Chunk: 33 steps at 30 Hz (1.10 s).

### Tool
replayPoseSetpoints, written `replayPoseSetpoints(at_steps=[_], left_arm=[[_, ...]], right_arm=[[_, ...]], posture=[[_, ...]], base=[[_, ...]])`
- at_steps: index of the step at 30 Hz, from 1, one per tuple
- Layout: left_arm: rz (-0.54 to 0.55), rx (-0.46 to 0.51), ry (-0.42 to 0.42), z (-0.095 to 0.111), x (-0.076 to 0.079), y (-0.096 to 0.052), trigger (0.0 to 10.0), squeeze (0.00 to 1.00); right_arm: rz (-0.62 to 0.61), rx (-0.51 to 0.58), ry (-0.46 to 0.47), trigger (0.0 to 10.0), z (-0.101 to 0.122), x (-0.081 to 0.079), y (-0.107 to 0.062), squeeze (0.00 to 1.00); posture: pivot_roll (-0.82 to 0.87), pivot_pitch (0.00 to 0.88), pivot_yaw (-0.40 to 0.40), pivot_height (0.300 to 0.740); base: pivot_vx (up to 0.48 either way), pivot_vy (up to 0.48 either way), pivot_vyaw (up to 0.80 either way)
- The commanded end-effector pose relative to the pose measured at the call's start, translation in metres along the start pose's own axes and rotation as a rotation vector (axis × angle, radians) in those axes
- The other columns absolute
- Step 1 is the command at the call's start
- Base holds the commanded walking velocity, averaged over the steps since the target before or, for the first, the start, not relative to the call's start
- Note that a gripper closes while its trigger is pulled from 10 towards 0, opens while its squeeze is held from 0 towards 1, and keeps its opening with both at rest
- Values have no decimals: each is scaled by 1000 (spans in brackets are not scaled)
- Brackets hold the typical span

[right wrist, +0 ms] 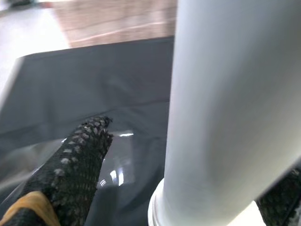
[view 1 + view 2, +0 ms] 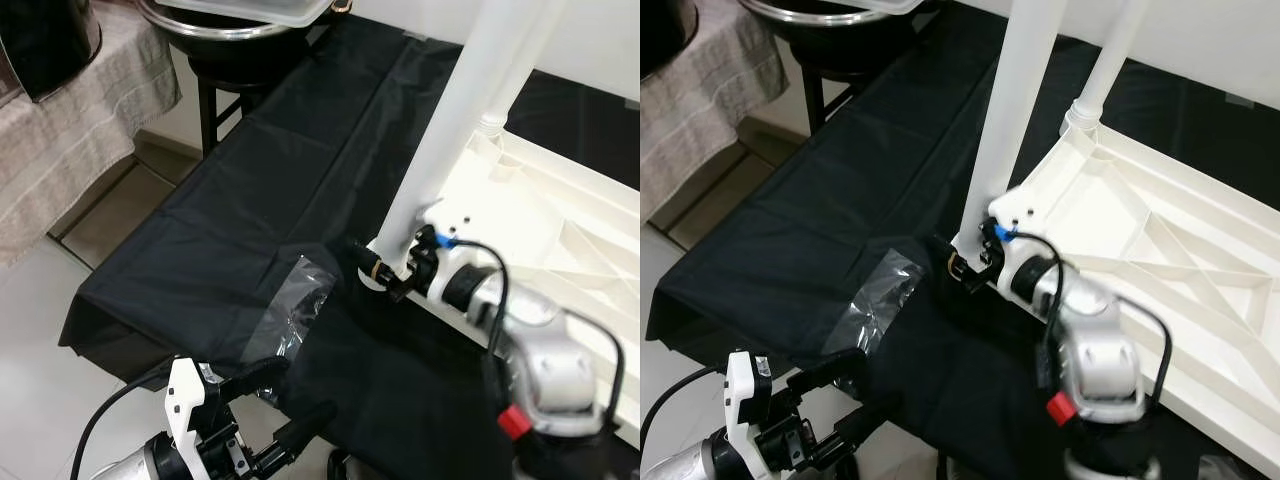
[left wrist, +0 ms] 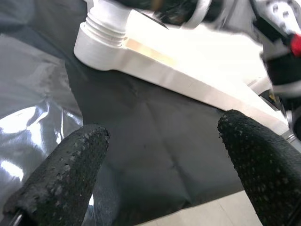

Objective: Building children table

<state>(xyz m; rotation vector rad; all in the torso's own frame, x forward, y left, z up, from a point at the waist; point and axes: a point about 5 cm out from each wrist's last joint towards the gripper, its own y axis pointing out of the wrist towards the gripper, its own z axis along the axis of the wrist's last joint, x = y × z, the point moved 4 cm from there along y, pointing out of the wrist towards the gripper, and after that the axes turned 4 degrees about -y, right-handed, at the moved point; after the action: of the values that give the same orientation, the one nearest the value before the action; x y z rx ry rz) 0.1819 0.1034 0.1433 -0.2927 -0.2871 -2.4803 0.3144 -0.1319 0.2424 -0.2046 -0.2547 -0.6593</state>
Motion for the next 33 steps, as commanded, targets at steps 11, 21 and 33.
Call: replayPoseSetpoints(at_steps=[11, 21, 33], left_arm=[[1, -20, -12, -2, 9, -3, 10000, 0], [10, -19, -14, -1, 12, -4, 10000, 0], [5, -20, -19, -3, 7, -4, 10000, 0]], right_arm=[[346, 164, -79, 824, 38, 22, 13, 0], [498, 192, -34, 0, 34, 17, 8, 0], [-766, -546, 460, 0, -118, -54, -41, 318]], posture=[[94, 305, -68, 740], [92, 313, -75, 740], [43, 301, -97, 740]], base=[[0, 0, 0], [0, 0, 0], [0, 0, 0]])
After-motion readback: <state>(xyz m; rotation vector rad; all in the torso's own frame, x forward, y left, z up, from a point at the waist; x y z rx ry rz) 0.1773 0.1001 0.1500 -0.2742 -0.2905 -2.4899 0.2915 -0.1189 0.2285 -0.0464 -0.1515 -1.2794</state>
